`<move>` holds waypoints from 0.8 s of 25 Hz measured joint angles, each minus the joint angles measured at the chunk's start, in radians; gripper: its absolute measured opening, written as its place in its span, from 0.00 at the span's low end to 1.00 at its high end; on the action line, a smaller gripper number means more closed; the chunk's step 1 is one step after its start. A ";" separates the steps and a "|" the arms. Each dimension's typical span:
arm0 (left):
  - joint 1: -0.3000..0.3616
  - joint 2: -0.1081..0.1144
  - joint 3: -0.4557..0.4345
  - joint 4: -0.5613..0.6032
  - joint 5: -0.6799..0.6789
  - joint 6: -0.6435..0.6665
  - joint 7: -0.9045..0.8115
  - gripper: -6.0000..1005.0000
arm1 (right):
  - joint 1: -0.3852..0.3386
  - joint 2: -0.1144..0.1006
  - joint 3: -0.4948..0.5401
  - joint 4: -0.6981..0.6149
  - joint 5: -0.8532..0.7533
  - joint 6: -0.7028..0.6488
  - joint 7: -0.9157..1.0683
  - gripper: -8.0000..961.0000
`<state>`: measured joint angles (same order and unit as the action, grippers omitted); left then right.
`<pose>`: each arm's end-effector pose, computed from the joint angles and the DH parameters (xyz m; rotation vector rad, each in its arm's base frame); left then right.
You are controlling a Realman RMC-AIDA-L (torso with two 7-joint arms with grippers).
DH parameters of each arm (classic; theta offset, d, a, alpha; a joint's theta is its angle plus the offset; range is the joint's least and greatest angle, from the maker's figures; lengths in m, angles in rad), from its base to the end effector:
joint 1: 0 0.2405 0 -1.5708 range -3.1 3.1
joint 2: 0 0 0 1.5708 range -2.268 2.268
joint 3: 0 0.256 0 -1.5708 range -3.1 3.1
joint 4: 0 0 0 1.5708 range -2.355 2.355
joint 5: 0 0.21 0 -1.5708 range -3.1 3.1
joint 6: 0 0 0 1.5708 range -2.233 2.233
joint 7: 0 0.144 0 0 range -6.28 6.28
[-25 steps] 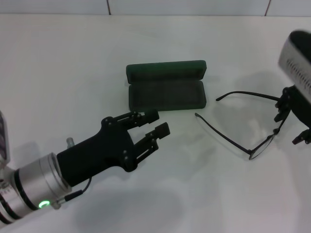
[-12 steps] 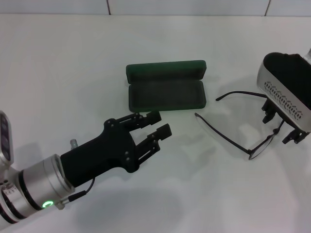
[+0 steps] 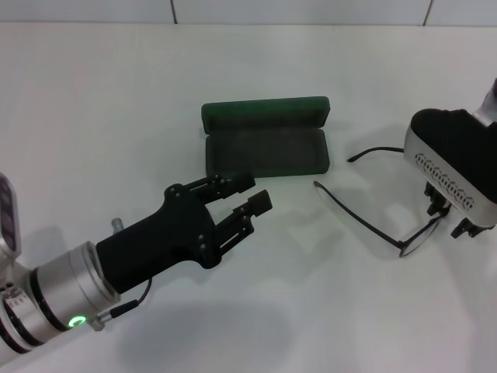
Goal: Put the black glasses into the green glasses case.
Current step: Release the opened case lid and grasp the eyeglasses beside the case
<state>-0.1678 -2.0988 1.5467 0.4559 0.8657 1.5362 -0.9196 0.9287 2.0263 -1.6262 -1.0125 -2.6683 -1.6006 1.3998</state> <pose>-0.2649 0.2284 -0.0560 -2.3792 -0.6109 -1.2863 0.1536 0.3770 -0.0320 2.5721 0.9423 1.0945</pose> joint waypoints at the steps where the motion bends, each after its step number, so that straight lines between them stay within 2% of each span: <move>1: 0.000 0.000 0.000 -0.004 -0.002 0.000 0.000 0.39 | 0.000 0.000 -0.001 0.001 0.000 0.001 0.000 0.50; 3: -0.001 -0.001 0.001 -0.015 -0.004 0.001 0.000 0.39 | 0.001 0.000 -0.001 0.000 0.001 0.001 0.000 0.46; 8: -0.004 -0.001 0.004 -0.033 -0.004 0.001 0.001 0.39 | -0.004 0.001 -0.001 -0.007 0.004 0.011 0.000 0.28; 13: -0.011 -0.001 0.004 -0.035 -0.004 0.004 -0.004 0.39 | -0.012 0.001 -0.005 -0.020 0.018 0.013 0.008 0.17; 20: -0.038 0.002 0.004 -0.066 -0.003 0.012 -0.004 0.39 | -0.109 0.001 -0.020 -0.155 0.052 -0.021 0.008 0.14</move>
<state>-0.2058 -2.0968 1.5508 0.3903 0.8628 1.5484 -0.9232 0.8195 2.0273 -1.6464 -1.1671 -2.6166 -1.6219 1.4083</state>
